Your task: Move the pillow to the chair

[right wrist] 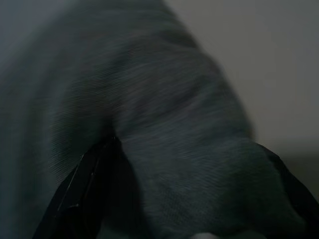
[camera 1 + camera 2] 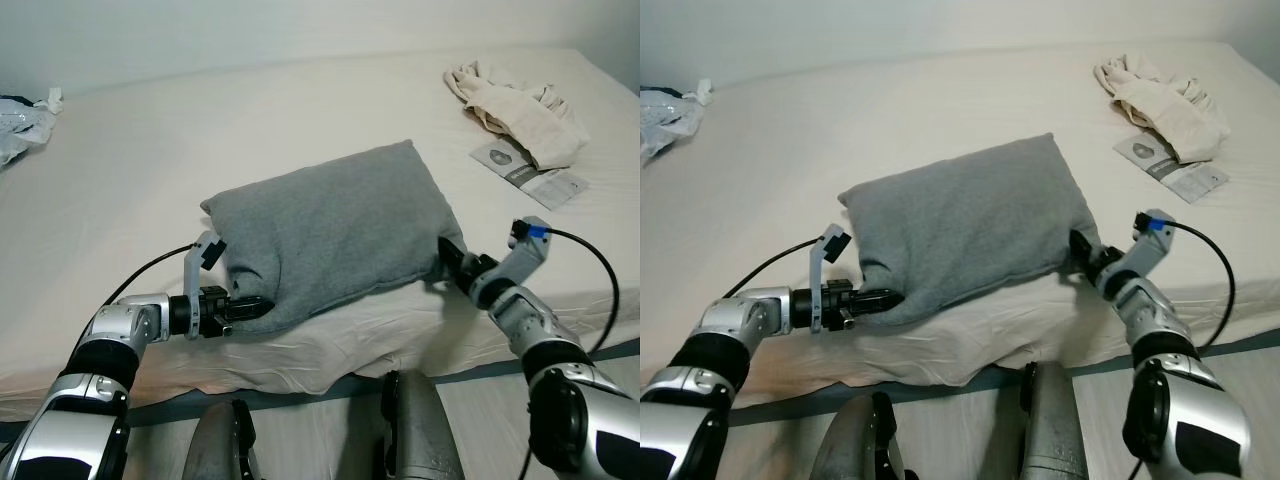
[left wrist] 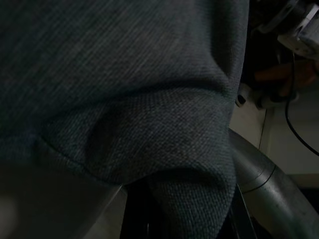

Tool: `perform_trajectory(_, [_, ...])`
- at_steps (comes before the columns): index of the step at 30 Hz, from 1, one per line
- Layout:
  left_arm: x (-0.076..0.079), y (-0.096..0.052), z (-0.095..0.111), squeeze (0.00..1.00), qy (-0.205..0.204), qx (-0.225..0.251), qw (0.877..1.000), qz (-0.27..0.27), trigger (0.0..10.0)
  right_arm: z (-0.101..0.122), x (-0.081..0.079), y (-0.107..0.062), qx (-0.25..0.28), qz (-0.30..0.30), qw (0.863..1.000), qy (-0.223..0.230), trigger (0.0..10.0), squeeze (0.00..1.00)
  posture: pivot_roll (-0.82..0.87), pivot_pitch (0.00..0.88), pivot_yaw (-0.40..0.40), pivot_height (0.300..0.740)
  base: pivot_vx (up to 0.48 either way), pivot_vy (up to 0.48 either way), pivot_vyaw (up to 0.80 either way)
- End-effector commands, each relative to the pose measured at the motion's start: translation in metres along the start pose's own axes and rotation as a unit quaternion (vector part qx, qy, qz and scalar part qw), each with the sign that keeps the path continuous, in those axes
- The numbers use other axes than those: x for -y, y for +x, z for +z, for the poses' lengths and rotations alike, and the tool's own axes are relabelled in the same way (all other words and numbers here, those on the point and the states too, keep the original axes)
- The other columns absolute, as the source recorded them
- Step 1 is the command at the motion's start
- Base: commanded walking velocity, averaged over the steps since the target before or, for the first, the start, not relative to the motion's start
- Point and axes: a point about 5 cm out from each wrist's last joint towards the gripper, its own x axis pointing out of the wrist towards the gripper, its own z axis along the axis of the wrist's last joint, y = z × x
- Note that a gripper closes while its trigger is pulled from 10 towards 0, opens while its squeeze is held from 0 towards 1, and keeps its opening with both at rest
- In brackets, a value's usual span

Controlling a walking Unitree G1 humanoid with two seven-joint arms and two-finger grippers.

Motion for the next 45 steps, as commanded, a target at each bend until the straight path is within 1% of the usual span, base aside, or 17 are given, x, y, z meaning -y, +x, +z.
perform_trajectory(1, [0.004,0.007,-0.01,0.0,-0.012,-0.009,1.0,-0.013,0.0,-0.014,-0.022,0.009,-0.027,0.074,0.996,0.033,10.0,0.0,0.02,0.291,0.05,0.556,0.0,0.0,0.0])
perform_trajectory(3, [0.004,0.008,-0.011,0.0,-0.012,-0.008,1.0,-0.012,0.0,-0.021,-0.033,0.012,-0.044,0.118,0.991,0.036,10.0,0.0,0.02,0.285,0.046,0.556,0.0,0.0,0.0])
perform_trajectory(7, [0.004,0.009,-0.012,0.0,-0.011,-0.007,1.0,-0.011,0.0,-0.028,-0.035,0.012,-0.055,0.131,0.989,0.038,10.0,0.0,0.01,0.28,0.04,0.556,0.0,0.0,0.0])
perform_trajectory(8, [0.004,0.01,-0.013,0.0,-0.01,-0.006,1.0,-0.01,0.0,-0.031,-0.035,0.012,-0.056,0.132,0.989,0.039,7.9,0.0,0.01,0.279,0.039,0.556,0.0,0.0,0.0])
perform_trajectory(9, [0.005,0.011,-0.014,0.0,-0.009,-0.005,1.0,-0.009,0.0,-0.032,-0.034,0.011,-0.053,0.129,0.989,0.046,0.0,0.0,0.01,0.275,0.035,0.556,0.0,0.0,0.0])
perform_trajectory(20, [0.006,0.011,-0.016,0.0,-0.009,0.035,0.999,0.014,0.0,-0.026,-0.023,0.006,-0.009,0.098,0.993,0.062,0.0,0.0,-0.01,0.247,0.027,0.556,0.0,0.0,0.0])
perform_trajectory(27, [0.005,0.011,-0.011,0.0,-0.02,0.092,0.995,0.038,0.0,-0.025,-0.023,0.006,0.003,0.092,0.995,0.029,0.0,0.0,-0.02,0.212,0.018,0.556,0.0,0.0,0.0])
perform_trajectory(30, [0.002,0.01,0.006,0.0,-0.005,0.17,0.98,0.098,0.0,-0.016,-0.03,0.009,0.021,0.109,0.994,-0.012,0.0,0.0,-0.02,0.187,0.011,0.556,0.0,0.0,0.0])
perform_trajectory(31, [0.002,0.01,0.006,0.0,-0.005,0.17,0.98,0.098,0.0,-0.016,-0.03,0.009,0.021,0.109,0.994,-0.012,0.0,0.0,-0.02,0.187,0.011,0.556,0.0,0.0,0.0])
perform_trajectory(32, [-0.003,0.008,0.016,0.0,-0.002,0.225,0.961,0.16,0.0,-0.013,-0.035,0.011,0.029,0.115,0.992,-0.051,0.0,0.0,-0.02,0.171,0.004,0.556,0.0,0.0,0.0])
perform_trajectory(33, [-0.003,0.008,0.016,0.0,-0.002,0.225,0.961,0.16,0.0,-0.013,-0.035,0.011,0.029,0.115,0.992,-0.051,0.0,0.0,-0.02,0.171,0.004,0.556,0.0,0.0,0.0])
perform_trajectory(34, [-0.003,0.007,0.021,0.0,0.001,0.252,0.95,0.186,0.0,-0.013,-0.038,0.011,0.031,0.12,0.99,-0.073,0.0,0.0,-0.02,0.161,0.001,0.556,0.0,0.0,0.0])
perform_trajectory(36, [-0.003,0.007,0.021,0.0,0.001,0.252,0.95,0.186,0.0,-0.013,-0.038,0.011,0.031,0.12,0.99,-0.073,0.0,0.0,-0.02,0.161,0.001,0.556,0.0,0.0,0.0])
perform_trajectory(39, [0.001,0.005,0.025,0.0,-0.009,0.317,0.922,0.223,0.0,-0.016,-0.048,0.013,0.035,0.134,0.983,-0.12,0.0,0.0,-0.02,0.136,-0.005,0.556,0.0,0.0,0.0])
perform_trajectory(41, [0.001,0.003,0.024,0.0,-0.022,0.332,0.914,0.235,0.0,-0.018,-0.05,0.013,0.036,0.136,0.982,-0.128,0.0,0.0,-0.02,0.13,-0.007,0.556,0.0,0.0,0.0])
perform_trajectory(42, [0.003,0.003,0.021,0.0,-0.031,0.336,0.912,0.234,1.6,-0.019,-0.05,0.013,0.04,0.133,0.982,-0.128,0.0,0.0,-0.03,0.123,-0.008,0.556,0.0,0.0,0.0])
perform_trajectory(45, [0.003,0.003,0.02,0.0,-0.031,0.336,0.912,0.234,1.6,-0.019,-0.051,0.013,0.041,0.133,0.982,-0.128,0.0,0.0,-0.03,0.123,-0.008,0.556,0.0,0.0,0.0])
